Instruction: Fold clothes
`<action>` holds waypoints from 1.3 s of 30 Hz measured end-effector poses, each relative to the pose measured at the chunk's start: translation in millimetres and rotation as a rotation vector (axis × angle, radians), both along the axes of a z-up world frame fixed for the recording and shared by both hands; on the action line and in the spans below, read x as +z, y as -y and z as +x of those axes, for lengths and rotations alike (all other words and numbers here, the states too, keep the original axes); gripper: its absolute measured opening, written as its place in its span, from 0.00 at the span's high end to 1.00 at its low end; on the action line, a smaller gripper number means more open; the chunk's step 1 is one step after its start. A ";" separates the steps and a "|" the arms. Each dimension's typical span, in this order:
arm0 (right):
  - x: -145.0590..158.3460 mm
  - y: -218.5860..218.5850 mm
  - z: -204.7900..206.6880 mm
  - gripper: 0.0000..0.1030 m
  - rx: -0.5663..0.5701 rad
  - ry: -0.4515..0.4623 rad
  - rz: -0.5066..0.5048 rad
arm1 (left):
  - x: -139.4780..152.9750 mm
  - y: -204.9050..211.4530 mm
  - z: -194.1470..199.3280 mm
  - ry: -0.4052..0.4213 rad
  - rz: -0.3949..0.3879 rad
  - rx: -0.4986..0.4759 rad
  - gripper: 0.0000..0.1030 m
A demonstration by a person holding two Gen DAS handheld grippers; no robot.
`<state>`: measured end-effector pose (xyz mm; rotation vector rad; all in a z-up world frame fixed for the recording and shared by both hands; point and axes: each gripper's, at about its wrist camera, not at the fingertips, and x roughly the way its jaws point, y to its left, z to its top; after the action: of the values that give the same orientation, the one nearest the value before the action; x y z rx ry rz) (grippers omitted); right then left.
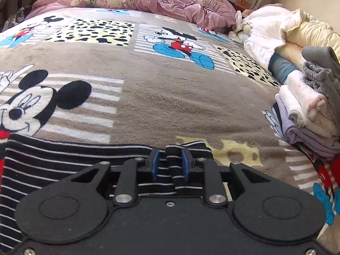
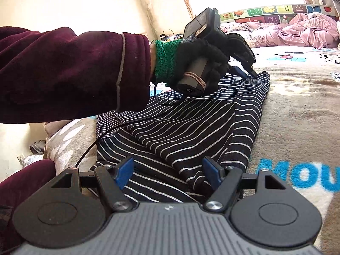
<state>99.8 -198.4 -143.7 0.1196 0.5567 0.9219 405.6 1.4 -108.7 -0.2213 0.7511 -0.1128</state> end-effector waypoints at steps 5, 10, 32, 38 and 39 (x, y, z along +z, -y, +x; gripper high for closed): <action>0.0 -1.5 -0.1 0.30 -0.003 0.004 -0.008 | 21.6 13.1 -8.9 0.070 0.055 -0.054 0.80; -0.3 -1.9 0.3 0.30 -0.001 0.005 -0.010 | 9.0 34.8 -4.5 0.054 0.095 -0.132 0.80; -1.5 -3.0 0.7 0.27 0.009 0.002 -0.007 | 21.1 46.5 -19.6 -0.002 0.147 -0.198 0.82; -1.9 -2.7 1.5 0.27 0.009 0.000 -0.003 | -25.1 28.3 -13.0 -0.075 0.131 -0.103 0.64; -1.8 -2.5 1.6 0.27 0.009 -0.001 -0.001 | -23.1 26.1 -11.5 -0.083 0.114 -0.100 0.65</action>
<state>101.4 -195.9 -145.4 0.1163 0.5589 0.9299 394.1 -24.8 -131.8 -0.0804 0.8485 -0.1555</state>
